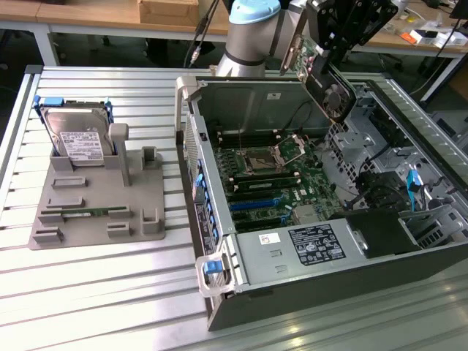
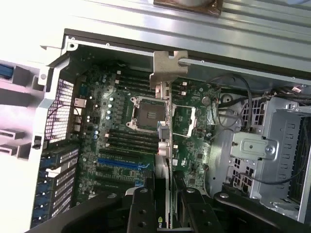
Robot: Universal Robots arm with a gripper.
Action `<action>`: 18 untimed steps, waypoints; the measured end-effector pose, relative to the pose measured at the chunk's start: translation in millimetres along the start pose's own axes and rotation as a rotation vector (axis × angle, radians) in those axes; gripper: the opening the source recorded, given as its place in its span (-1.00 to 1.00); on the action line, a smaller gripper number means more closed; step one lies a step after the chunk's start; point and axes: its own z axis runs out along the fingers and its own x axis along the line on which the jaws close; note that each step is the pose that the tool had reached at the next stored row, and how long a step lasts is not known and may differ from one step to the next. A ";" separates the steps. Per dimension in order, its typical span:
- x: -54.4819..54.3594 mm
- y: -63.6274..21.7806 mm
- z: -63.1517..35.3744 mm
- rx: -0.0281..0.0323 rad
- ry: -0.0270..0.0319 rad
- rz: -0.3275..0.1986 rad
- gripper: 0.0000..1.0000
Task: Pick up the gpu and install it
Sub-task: 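Insert the gpu into the slot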
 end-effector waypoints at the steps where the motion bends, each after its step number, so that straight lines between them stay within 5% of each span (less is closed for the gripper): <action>1: 0.0 0.0 0.0 -0.0001 0.0003 -0.006 -0.48; 18: 0.0 0.0 0.0 -0.0013 0.0028 -0.056 -0.48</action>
